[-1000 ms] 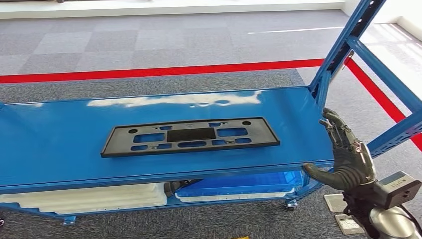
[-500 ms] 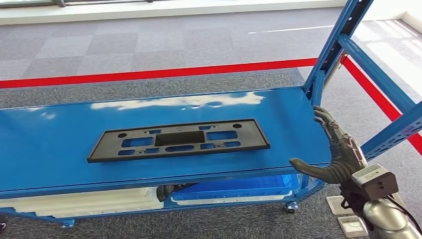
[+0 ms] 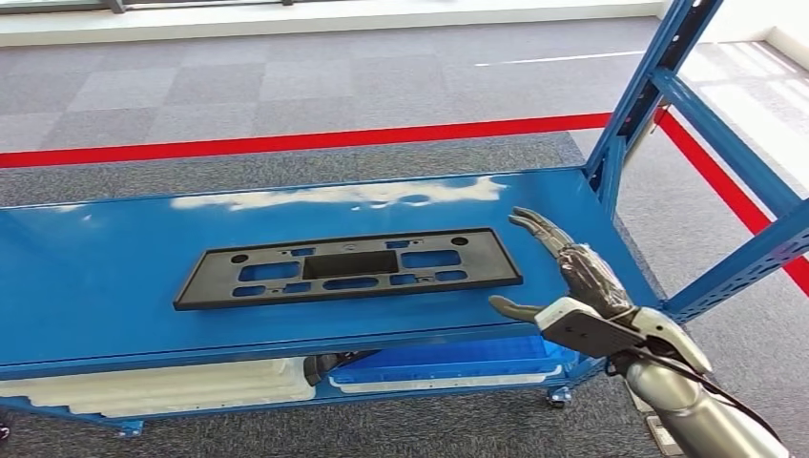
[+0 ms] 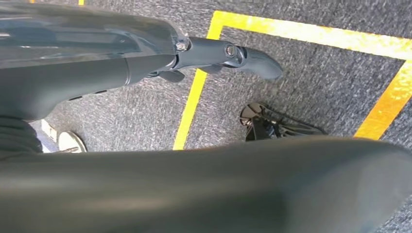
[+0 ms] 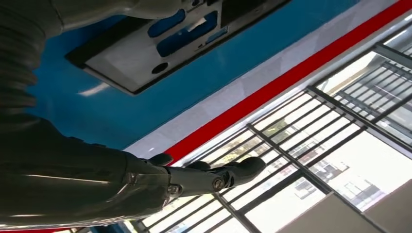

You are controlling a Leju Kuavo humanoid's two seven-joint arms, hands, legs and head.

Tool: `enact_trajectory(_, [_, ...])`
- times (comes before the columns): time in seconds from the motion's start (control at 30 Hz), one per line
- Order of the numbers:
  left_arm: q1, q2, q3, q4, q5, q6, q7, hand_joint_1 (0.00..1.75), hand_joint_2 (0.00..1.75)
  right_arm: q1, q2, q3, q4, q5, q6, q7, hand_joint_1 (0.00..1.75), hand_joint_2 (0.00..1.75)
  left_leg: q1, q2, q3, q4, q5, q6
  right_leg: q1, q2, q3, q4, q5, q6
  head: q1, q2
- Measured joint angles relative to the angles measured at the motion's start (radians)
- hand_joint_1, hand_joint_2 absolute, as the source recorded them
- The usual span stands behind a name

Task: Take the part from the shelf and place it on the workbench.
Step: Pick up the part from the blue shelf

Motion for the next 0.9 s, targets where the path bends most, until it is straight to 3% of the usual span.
enact_trajectory(0.37, [-0.001,0.005,-0.015,0.0,-0.021,-0.013,-0.023,0.0,0.0,-0.176,0.079,0.219,0.199,0.097,0.021,0.05,0.0,1.75,0.0,0.0,0.0,0.0,0.0,0.0,0.0,0.0,0.0,0.0,0.0,0.0,0.0,0.0])
enact_trajectory(0.9, [-0.002,0.012,-0.027,0.0,-0.018,-0.006,-0.009,0.0,0.0,-0.319,0.133,0.386,0.359,0.278,-0.001,0.151,0.0,1.75,0.0,0.0,0.001,0.0,0.0,0.0,0.0,0.0,0.0,-0.001,0.0,0.0,0.0,0.0])
